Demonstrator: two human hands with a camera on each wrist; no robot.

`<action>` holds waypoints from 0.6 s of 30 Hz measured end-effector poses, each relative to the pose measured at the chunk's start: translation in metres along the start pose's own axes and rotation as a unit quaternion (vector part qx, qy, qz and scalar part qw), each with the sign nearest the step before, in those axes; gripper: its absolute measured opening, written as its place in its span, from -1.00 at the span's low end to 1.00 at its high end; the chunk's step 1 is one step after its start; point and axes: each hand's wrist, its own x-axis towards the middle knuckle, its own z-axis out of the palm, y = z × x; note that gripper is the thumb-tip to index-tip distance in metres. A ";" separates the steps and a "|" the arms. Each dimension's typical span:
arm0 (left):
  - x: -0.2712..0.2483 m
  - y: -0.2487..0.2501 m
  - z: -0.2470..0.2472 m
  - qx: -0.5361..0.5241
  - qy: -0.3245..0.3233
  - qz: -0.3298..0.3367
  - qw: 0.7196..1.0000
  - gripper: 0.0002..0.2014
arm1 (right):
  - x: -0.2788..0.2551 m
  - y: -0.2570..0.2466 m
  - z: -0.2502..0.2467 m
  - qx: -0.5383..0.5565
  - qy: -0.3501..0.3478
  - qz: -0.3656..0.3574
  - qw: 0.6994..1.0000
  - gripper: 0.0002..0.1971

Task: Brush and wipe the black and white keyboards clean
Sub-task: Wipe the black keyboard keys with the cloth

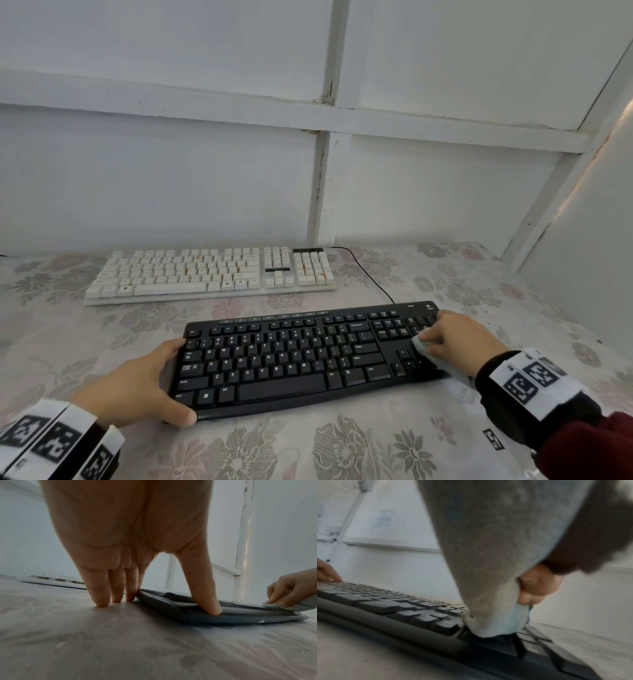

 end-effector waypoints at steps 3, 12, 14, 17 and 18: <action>-0.002 0.003 0.001 0.000 -0.001 -0.002 1.000 0.60 | 0.006 0.021 -0.002 0.002 -0.008 0.068 0.998 -0.70; -0.002 0.007 0.002 0.007 0.012 -0.020 1.000 0.33 | 0.022 0.044 -0.009 -0.008 -0.027 0.148 0.989 -0.78; -0.002 0.006 0.001 0.006 0.014 -0.023 1.000 0.30 | 0.019 0.033 -0.015 0.036 0.009 0.112 0.993 -0.80; -0.001 0.006 0.001 0.011 0.017 -0.028 0.999 0.24 | 0.012 -0.017 -0.021 0.093 0.013 -0.006 0.996 -0.75; -0.001 0.006 0.001 0.016 0.019 -0.028 0.999 0.19 | 0.009 -0.039 -0.022 0.101 0.008 -0.056 0.993 -0.75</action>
